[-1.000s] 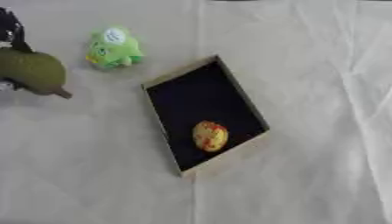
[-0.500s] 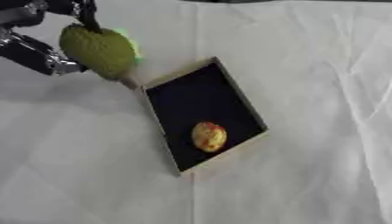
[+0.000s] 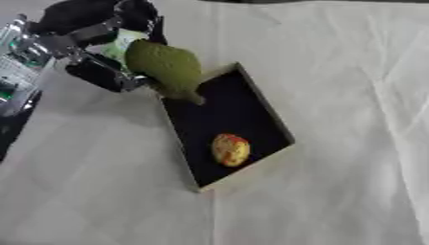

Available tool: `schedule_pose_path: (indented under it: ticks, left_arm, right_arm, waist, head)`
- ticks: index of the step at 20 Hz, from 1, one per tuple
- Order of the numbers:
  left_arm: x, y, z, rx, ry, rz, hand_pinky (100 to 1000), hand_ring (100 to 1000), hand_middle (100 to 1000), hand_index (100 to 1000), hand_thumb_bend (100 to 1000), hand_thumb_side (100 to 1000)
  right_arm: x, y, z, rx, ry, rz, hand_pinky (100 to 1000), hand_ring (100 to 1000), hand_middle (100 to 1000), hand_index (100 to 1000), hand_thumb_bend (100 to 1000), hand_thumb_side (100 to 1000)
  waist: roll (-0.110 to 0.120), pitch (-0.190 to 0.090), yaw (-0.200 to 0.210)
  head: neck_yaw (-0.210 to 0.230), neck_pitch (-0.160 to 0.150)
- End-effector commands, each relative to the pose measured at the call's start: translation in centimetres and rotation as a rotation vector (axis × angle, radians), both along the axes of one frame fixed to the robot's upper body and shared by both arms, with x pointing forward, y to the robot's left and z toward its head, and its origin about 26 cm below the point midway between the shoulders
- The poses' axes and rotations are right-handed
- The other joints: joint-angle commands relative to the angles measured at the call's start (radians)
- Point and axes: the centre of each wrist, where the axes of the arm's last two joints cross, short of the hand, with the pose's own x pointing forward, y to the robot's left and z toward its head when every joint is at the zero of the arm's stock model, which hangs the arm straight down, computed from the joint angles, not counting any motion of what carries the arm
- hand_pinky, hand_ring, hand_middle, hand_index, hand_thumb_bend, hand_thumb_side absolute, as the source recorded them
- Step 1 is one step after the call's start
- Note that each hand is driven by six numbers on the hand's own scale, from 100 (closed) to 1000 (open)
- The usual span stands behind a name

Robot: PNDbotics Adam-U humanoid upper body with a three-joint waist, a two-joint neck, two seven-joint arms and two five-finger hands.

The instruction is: Pick up objects on the table and place them in the box.

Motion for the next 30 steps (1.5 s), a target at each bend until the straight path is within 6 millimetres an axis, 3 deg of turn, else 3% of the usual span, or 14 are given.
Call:
schedule_pose_path:
  ticks: [1,5,11,13,17,21,24,27,30]
  left_arm:
    - [0.1,-0.8,0.6,0.114,-0.05,-0.062,626,481,400,606,100,248]
    - [-0.1,-2.6,-1.1,0.121,0.027,-0.036,631,490,413,620,100,264]
    - [-0.2,-3.4,-2.3,0.162,0.074,0.004,696,550,479,693,100,252]
    - [-0.2,-3.5,-2.8,0.201,0.079,0.013,729,599,528,739,100,248]
    - [0.0,-3.6,-3.5,0.291,0.07,0.023,896,813,752,887,100,245]
    - [0.1,-3.6,-3.6,0.332,0.052,0.034,989,900,842,938,100,257]
    - [0.1,-3.3,-3.6,0.332,0.045,0.051,1000,929,869,963,100,571]
    - [0.0,-2.9,-3.6,0.319,0.037,0.061,1000,942,879,967,100,672]
    - [-0.1,-2.5,-3.3,0.299,0.033,0.07,1000,941,877,964,100,625]
  right_arm:
    - [-0.4,0.0,0.9,-0.013,-0.027,0.004,893,895,625,757,100,470]
    - [-0.5,0.0,0.9,-0.014,-0.022,-0.002,894,895,625,755,100,470]
    - [-0.5,-0.1,0.7,-0.006,-0.014,-0.001,894,894,623,754,100,470]
    - [-0.5,-0.1,0.7,-0.004,-0.012,0.001,895,894,623,754,100,470]
    - [-0.4,-0.1,0.6,-0.001,-0.009,0.001,895,894,622,753,100,470]
    - [-0.4,-0.1,0.6,0.002,-0.004,0.002,895,895,622,753,100,470]
    - [-0.4,-0.1,0.5,0.004,-0.003,0.0,896,895,622,753,100,470]
    - [-0.4,-0.2,0.5,0.008,0.0,-0.003,896,895,622,753,100,470]
    - [-0.4,-0.2,0.5,0.01,-0.001,-0.004,896,896,622,753,100,470]
  waist:
    - [-0.001,-0.024,0.001]
    - [0.009,-0.023,0.012]
    - [0.015,-0.025,0.015]
    - [0.014,-0.025,0.014]
    - [0.012,-0.026,0.011]
    - [0.012,-0.027,0.009]
    - [0.013,-0.027,0.008]
    - [0.014,-0.026,0.009]
    - [0.014,-0.027,0.01]
  head:
    - [0.002,-0.007]
    - [-0.008,-0.001]
    - [-0.009,-0.002]
    - [-0.008,-0.003]
    - [-0.006,-0.003]
    - [-0.005,-0.003]
    - [-0.006,-0.003]
    - [-0.008,-0.004]
    - [-0.008,-0.004]
